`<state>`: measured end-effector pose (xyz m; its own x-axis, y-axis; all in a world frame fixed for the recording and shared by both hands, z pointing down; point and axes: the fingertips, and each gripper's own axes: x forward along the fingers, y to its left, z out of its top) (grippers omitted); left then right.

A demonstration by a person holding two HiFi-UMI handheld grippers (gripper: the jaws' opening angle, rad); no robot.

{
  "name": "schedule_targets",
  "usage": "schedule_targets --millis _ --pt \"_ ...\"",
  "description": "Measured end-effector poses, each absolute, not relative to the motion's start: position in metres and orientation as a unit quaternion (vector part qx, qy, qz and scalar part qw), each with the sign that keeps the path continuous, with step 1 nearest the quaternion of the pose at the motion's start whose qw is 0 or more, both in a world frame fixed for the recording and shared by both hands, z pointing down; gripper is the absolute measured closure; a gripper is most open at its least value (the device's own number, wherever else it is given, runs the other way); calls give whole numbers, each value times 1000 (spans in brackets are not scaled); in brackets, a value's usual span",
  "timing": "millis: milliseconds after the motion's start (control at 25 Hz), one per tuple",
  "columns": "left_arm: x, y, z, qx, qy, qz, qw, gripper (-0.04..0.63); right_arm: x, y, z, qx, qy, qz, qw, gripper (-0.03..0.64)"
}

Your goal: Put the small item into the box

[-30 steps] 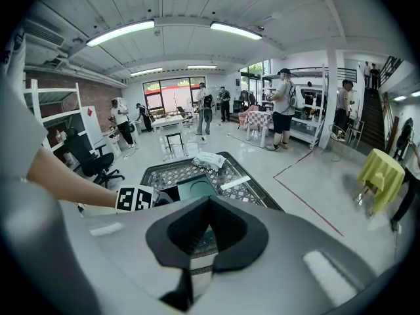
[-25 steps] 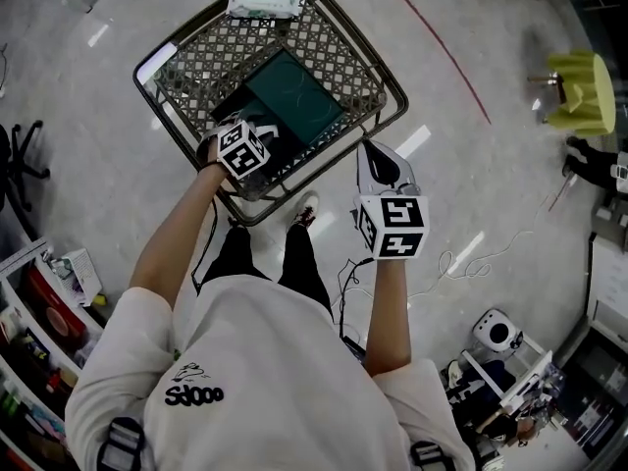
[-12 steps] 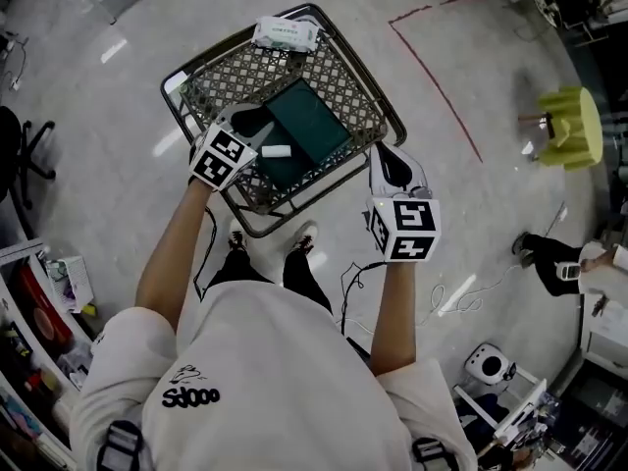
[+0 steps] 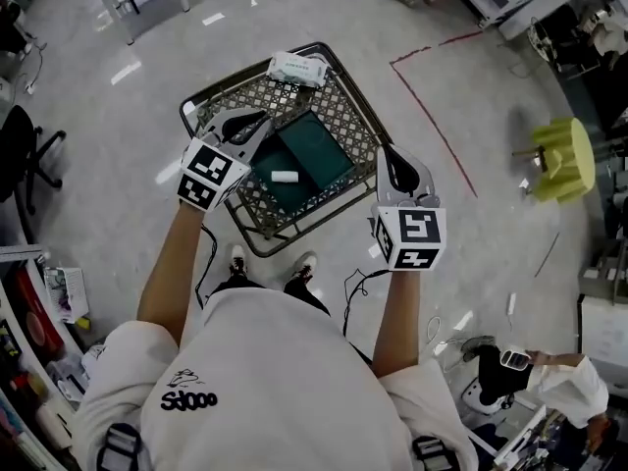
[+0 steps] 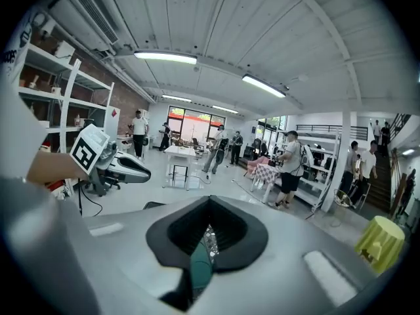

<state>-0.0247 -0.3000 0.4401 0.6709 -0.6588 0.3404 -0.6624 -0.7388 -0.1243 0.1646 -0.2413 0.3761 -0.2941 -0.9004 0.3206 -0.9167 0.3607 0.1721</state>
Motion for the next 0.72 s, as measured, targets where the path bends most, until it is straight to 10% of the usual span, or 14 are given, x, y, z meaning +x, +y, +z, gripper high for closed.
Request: schedule_targets --millis 720 --pt "-39 -283 323 910 -387 117 -92 589 143 -248 310 549 -820 -58 153 606"
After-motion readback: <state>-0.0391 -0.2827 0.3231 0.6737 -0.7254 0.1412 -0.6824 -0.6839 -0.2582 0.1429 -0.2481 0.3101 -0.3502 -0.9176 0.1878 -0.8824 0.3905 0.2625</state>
